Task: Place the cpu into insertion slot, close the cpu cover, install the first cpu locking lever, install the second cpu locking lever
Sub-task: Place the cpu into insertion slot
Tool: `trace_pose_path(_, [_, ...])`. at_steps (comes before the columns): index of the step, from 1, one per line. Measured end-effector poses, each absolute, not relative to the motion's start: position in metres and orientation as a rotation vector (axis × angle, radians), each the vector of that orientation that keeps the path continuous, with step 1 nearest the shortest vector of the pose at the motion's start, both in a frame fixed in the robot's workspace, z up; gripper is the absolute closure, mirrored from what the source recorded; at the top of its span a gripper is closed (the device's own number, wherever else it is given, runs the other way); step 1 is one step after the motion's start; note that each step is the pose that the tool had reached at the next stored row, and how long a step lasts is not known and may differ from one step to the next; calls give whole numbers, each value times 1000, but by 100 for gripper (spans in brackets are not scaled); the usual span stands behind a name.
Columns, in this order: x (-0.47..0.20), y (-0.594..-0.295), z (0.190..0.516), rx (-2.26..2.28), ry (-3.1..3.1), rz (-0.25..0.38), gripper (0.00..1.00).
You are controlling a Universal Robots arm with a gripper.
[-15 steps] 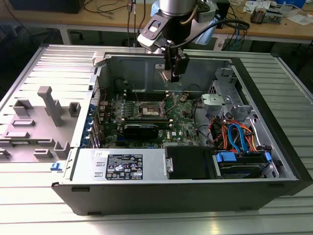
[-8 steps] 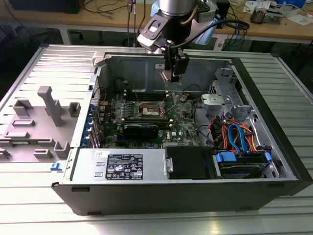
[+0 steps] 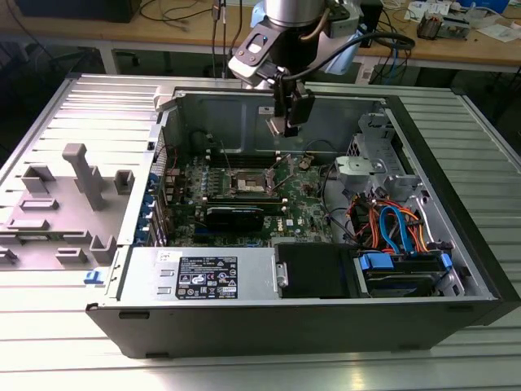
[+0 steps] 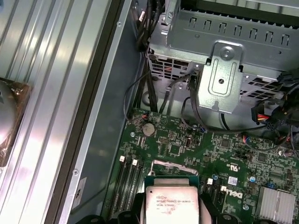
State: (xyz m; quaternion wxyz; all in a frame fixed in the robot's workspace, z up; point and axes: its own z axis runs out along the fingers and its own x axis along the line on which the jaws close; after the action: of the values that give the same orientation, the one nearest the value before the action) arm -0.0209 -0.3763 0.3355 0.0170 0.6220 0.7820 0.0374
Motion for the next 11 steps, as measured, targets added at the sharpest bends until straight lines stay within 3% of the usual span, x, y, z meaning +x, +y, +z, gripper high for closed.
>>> trace_pose_path(11, [-25, -380, 331, 2048, 2332, 111, 45])
